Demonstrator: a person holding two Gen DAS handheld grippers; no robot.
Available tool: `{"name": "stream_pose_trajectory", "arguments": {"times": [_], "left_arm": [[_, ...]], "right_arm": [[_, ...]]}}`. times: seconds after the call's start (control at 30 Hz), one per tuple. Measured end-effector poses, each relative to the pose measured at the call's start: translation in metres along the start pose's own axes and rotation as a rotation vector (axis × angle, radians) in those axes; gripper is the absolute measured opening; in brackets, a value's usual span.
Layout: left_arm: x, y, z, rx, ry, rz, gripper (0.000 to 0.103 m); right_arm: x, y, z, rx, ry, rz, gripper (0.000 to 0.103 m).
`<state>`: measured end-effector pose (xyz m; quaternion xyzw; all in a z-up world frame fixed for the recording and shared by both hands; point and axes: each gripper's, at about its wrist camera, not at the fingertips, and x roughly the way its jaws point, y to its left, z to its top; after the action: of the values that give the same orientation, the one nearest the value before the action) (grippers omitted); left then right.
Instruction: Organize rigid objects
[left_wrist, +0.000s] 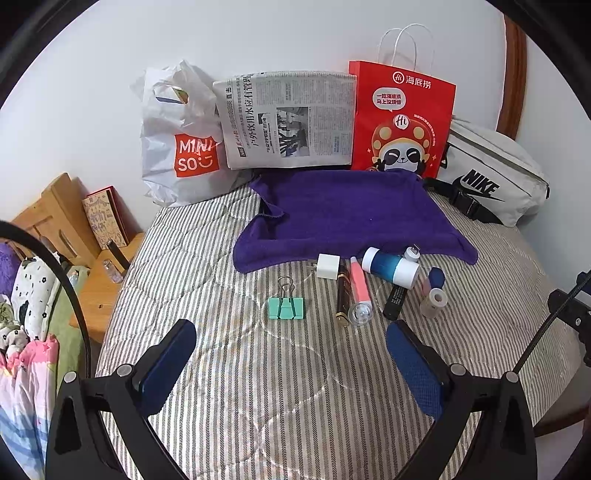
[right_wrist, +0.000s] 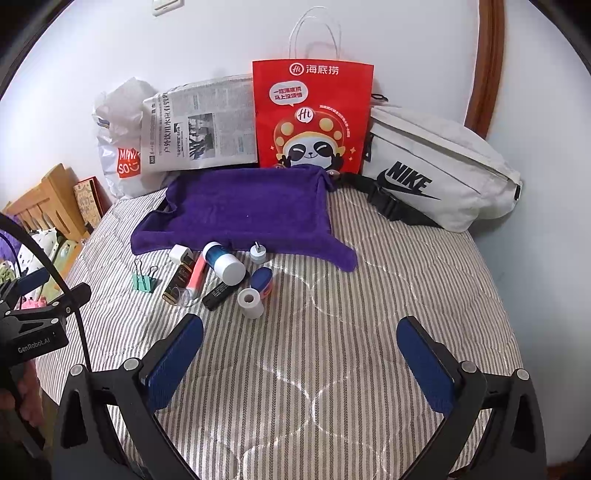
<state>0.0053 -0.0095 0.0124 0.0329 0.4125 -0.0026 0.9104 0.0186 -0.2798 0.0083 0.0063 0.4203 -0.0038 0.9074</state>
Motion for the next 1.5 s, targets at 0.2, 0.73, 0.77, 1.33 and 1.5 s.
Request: {"name": "stream_pose_trajectory", "arguments": {"times": [0.2, 0.73, 0.77, 1.33, 1.5], "left_arm": [[0.0, 0.0, 0.001, 0.001, 0.001, -0.009, 0.103], [0.001, 0.002, 0.002, -0.002, -0.008, -0.024, 0.103], [0.004, 0.002, 0.002, -0.006, -0.008, -0.028, 0.103], [0.091, 0.011, -0.01, 0.001, 0.075, -0.019, 0.095], [0.126, 0.017, -0.013, -0.035, 0.11, -0.036, 0.09]], "right_arm": [[-0.001, 0.0, 0.0, -0.001, -0.002, -0.001, 0.103], [0.003, -0.004, 0.005, 0.012, -0.002, 0.013, 0.103], [0.005, -0.004, 0.005, 0.013, 0.0, 0.013, 0.103], [0.056, -0.015, 0.002, 0.031, 0.054, 0.021, 0.103], [0.069, -0.019, 0.0, 0.033, 0.086, 0.004, 0.103]]}}
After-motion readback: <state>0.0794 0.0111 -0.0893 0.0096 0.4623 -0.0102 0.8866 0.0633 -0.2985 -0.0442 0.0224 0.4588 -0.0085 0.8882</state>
